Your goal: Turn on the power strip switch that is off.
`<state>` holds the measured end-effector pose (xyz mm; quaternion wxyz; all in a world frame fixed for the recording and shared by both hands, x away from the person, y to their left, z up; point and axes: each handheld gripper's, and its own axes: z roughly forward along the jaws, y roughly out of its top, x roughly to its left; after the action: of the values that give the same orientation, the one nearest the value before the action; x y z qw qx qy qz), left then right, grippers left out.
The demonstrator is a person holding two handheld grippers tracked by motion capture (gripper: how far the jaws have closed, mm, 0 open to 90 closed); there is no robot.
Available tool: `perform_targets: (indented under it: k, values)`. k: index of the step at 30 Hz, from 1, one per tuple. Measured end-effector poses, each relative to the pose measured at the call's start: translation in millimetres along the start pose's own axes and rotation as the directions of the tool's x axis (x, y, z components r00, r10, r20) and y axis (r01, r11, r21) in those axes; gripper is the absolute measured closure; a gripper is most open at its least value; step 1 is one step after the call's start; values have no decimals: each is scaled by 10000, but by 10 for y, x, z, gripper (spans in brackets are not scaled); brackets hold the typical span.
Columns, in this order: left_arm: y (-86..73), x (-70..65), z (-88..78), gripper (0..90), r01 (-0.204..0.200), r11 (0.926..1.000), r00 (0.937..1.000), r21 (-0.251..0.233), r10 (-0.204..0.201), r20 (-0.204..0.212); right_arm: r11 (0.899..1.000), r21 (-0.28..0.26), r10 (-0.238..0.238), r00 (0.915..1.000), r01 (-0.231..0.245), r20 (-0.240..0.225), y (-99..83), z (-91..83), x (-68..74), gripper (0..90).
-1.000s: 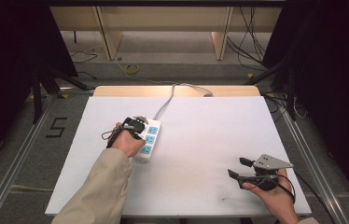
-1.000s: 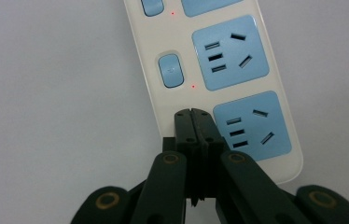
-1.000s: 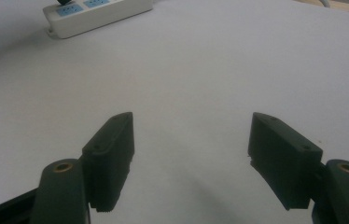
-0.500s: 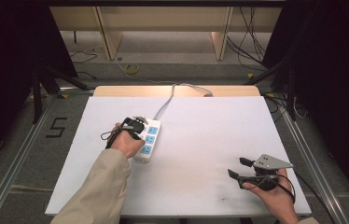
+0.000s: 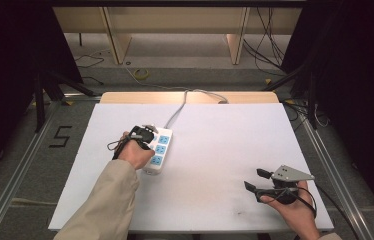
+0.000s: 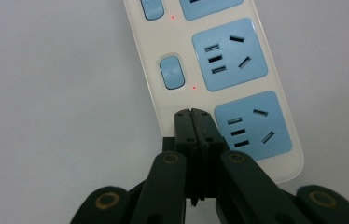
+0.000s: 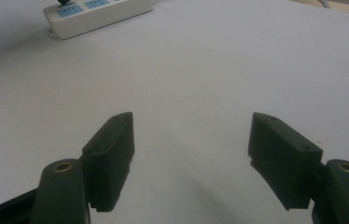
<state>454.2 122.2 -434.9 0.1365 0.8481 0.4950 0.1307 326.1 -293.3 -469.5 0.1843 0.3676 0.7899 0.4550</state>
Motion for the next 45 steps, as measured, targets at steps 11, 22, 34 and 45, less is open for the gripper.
perform_targets:
  k: [11, 22, 34, 45]
  values:
    - [-18, 33, -87, 897, 31, 9962, 10000, -873, -33, -22, 10000, -5, -6, 10000, 6, 1, 0, 1, 1, 323]
    - [-46, 27, -158, 864, -217, 9899, 9998, -1401, 215, -29, 10000, -19, -15, 10000, 15, 2, 2, 0, 3, 323]
    - [-86, 14, -247, 789, -577, 9772, 9979, -2045, 623, 163, 10000, -28, -48, 10000, 48, -4, 2, -1, 1, 323]
    - [-177, -16, -333, 632, -927, 9537, 9924, -2862, 1118, 509, 10000, -50, -57, 10000, 57, -2, 3, -2, 2, 323]
